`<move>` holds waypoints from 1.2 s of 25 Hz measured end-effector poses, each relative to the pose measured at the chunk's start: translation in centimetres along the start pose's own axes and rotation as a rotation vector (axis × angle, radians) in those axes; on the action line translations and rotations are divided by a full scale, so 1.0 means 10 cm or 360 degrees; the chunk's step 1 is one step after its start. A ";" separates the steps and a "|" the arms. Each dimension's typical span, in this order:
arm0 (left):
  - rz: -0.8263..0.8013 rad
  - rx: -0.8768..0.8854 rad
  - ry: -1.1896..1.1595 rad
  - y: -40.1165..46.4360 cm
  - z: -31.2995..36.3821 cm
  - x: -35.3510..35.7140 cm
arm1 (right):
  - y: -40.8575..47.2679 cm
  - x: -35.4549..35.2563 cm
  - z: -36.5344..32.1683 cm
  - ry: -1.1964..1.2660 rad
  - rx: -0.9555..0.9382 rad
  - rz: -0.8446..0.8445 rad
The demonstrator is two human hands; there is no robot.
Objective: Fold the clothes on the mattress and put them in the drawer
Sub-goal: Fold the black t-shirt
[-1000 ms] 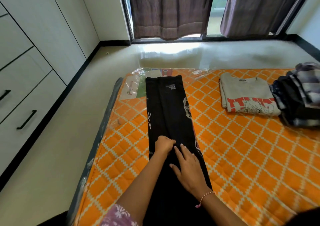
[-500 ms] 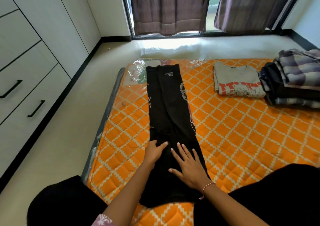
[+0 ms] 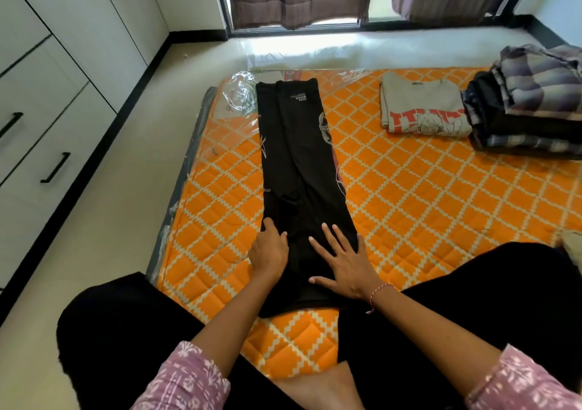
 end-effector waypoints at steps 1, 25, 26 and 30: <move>0.0093 0.0128 0.0190 -0.02 0.03 0.01 | -0.03 0.01 0.01 0.0010 -0.0016 -0.0038; -0.0131 -0.0395 -0.1376 4.15 1.01 -0.25 | 3.62 -1.80 2.37 0.2409 0.1065 0.0871; -0.0223 -0.0448 -0.1551 4.31 1.05 -0.19 | 3.74 -1.82 2.45 0.2503 0.1061 0.0824; -0.0350 -0.0545 -0.1769 4.63 1.09 -0.09 | 4.02 -1.94 2.71 0.2270 0.0926 0.0784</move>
Point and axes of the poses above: each hand's wrist, its own y-axis towards the middle knuckle, its own x-axis out of the palm, z = x × y, the point moved 7 cm from there along y, towards the middle knuckle, and after that the axes turned 4 degrees about -x, right-handed, at the moved point
